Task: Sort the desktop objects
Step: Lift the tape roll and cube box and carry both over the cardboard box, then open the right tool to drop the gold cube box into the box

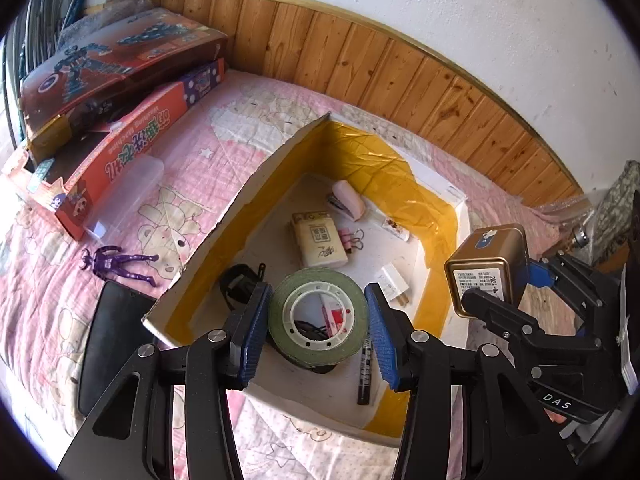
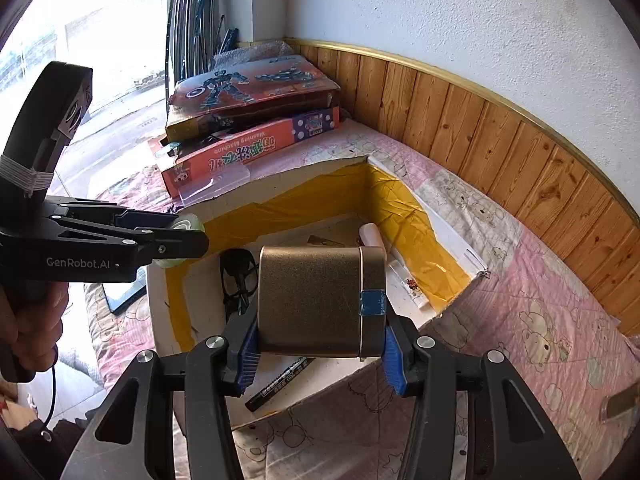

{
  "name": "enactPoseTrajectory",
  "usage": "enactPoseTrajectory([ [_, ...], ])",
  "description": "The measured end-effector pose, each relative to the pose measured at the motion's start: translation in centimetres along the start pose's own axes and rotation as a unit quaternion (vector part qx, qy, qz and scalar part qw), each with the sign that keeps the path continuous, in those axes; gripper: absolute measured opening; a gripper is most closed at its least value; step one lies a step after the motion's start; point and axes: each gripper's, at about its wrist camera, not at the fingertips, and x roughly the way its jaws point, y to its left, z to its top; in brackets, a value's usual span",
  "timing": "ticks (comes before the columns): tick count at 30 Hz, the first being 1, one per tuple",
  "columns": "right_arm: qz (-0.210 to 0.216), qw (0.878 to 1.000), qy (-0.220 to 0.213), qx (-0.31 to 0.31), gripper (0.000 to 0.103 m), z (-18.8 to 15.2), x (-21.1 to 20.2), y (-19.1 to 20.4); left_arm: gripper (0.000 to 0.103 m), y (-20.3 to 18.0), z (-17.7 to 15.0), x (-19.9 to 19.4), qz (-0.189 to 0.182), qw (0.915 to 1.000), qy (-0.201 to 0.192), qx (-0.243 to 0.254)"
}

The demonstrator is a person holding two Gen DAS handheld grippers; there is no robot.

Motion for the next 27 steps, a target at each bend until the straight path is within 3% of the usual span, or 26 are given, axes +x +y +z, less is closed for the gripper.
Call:
enactPoseTrajectory([
  [14, 0.016, 0.994, 0.105, -0.042, 0.052, 2.6, 8.4, -2.6, 0.049, 0.9, 2.3, 6.4, 0.009, 0.9961, 0.087, 0.013],
  [27, 0.006, 0.975, 0.201, -0.093, 0.052, 2.8, 14.7, -4.0, 0.049, 0.8, 2.9, 9.4, 0.033, 0.9914, 0.122, 0.034],
])
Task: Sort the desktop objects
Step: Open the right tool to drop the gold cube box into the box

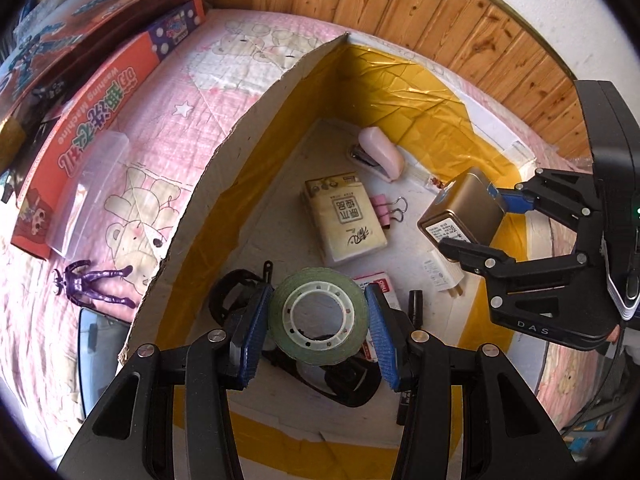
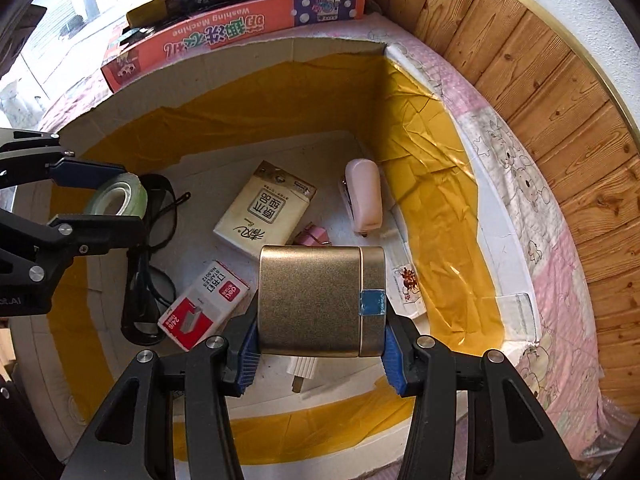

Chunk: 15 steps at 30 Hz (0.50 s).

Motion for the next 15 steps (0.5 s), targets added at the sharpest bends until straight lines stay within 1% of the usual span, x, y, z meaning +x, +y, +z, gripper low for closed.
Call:
enactPoseTrajectory([
  [7, -0.005, 0.999, 0.037, -0.014, 0.052, 0.5, 2.0, -0.7, 0.049, -0.1, 0.4, 1.0, 0.0, 0.9999, 0.015, 0.001],
  [11, 0.0, 0.999, 0.044, -0.01, 0.052, 1.1, 2.2, -1.2, 0.049, -0.4, 0.5, 1.2, 0.001, 0.9997, 0.021, 0.01],
  [15, -0.001, 0.999, 0.043, 0.002, 0.053, 1.1, 1.9, -1.8, 0.05, -0.3, 0.5, 1.1, 0.004, 0.9997, 0.026, 0.002],
])
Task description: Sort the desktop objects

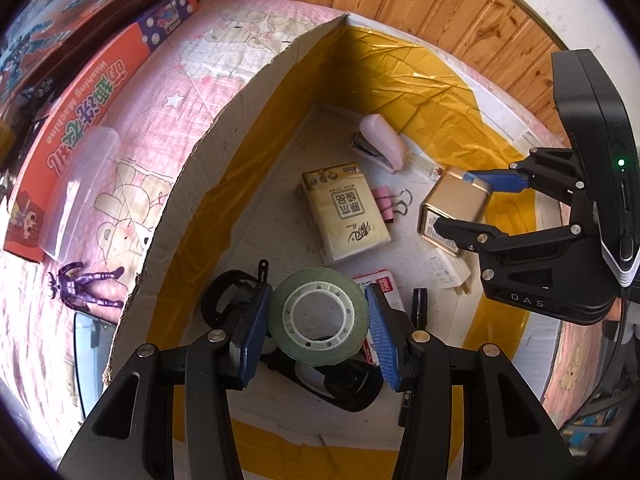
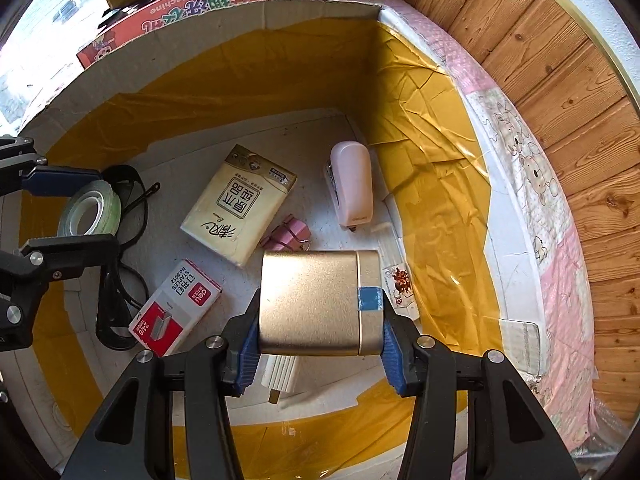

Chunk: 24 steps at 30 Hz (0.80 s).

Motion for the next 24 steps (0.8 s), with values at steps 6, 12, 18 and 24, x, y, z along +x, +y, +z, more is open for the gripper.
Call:
enactPoseTrajectory([
  [6, 0.0, 1.0, -0.01, 0.013, 0.055, -0.5, -1.2, 0.1, 0.05, -0.5, -0.3, -0.9, 0.012, 0.9998, -0.007, 0.015],
  [12, -0.001, 1.0, -0.021, 0.012, 0.055, -1.2, -2.9, 0.8, 0.05, -1.2, -1.0, -2.8, 0.021, 0.9991, -0.022, 0.028],
  [18, 0.004, 0.999, -0.039, 0.009, 0.055, -2.4, -5.9, 1.9, 0.05, -1.8, -2.5, -6.0, 0.044, 0.9967, -0.056, 0.038],
  [24, 0.016, 0.998, -0.06, -0.016, 0.058, -5.6, -9.7, 4.7, 0.05, -2.0, -4.9, -9.2, 0.052, 0.9931, -0.102, 0.028],
])
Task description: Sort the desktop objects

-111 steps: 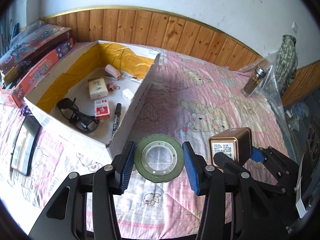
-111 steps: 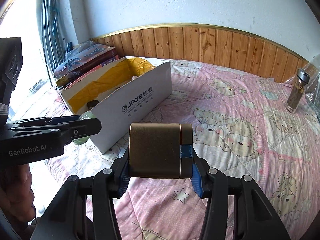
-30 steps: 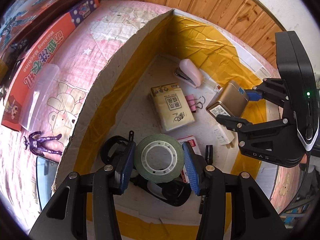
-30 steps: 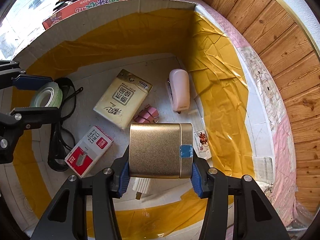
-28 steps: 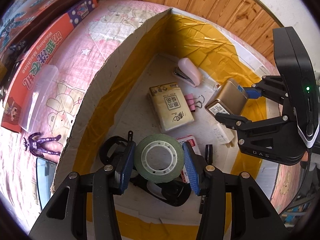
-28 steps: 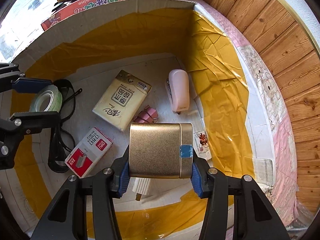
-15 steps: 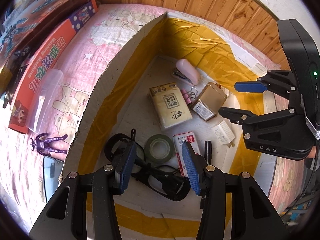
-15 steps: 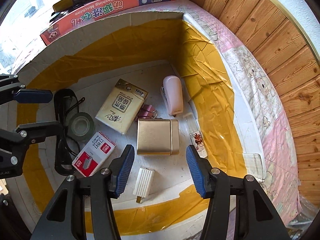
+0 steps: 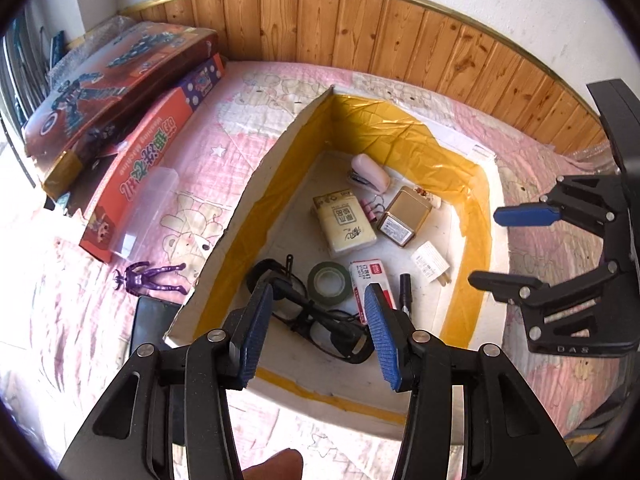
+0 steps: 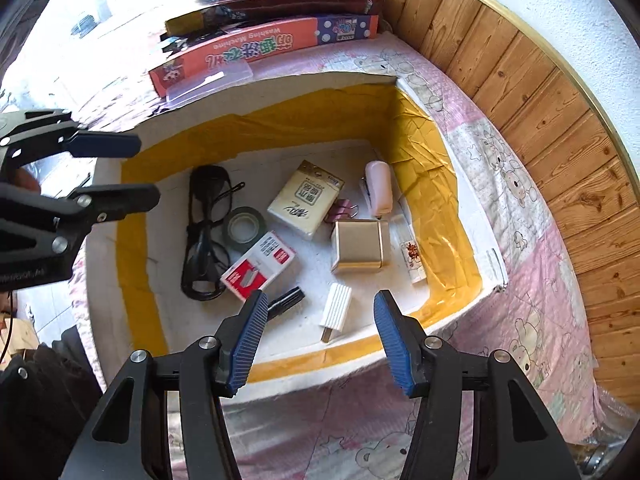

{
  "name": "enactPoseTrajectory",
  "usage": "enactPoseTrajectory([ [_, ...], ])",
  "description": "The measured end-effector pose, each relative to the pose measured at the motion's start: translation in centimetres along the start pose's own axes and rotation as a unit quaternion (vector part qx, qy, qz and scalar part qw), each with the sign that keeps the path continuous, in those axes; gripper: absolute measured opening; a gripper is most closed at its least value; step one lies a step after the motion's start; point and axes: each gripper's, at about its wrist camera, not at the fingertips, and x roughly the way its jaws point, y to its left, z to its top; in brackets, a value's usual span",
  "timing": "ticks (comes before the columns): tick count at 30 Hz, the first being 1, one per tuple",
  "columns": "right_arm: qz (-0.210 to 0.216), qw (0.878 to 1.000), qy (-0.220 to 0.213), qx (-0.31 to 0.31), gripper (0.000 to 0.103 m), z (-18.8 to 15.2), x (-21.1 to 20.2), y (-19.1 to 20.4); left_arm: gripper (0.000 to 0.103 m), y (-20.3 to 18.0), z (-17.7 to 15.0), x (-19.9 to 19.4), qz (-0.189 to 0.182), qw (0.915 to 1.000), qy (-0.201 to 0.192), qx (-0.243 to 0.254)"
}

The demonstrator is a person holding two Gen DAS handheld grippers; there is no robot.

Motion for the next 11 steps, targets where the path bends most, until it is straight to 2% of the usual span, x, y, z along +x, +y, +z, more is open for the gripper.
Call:
enactPoseTrajectory([
  [3, 0.006, 1.0, -0.005, -0.014, 0.059, -1.7, -1.5, 1.8, 0.057, -0.3, -1.0, -1.4, -0.007, 0.9998, -0.019, -0.004],
  [6, 0.01, 1.0, -0.004, -0.023, 0.059, -3.2, -2.2, 3.2, 0.057, -0.6, -2.1, -2.7, -0.017, 0.9991, -0.038, -0.008],
  [11, 0.008, 1.0, -0.002, -0.022, 0.059, -5.6, -2.7, 4.9, 0.058, -1.9, -3.9, -4.3, -0.015, 0.9988, -0.046, 0.006],
])
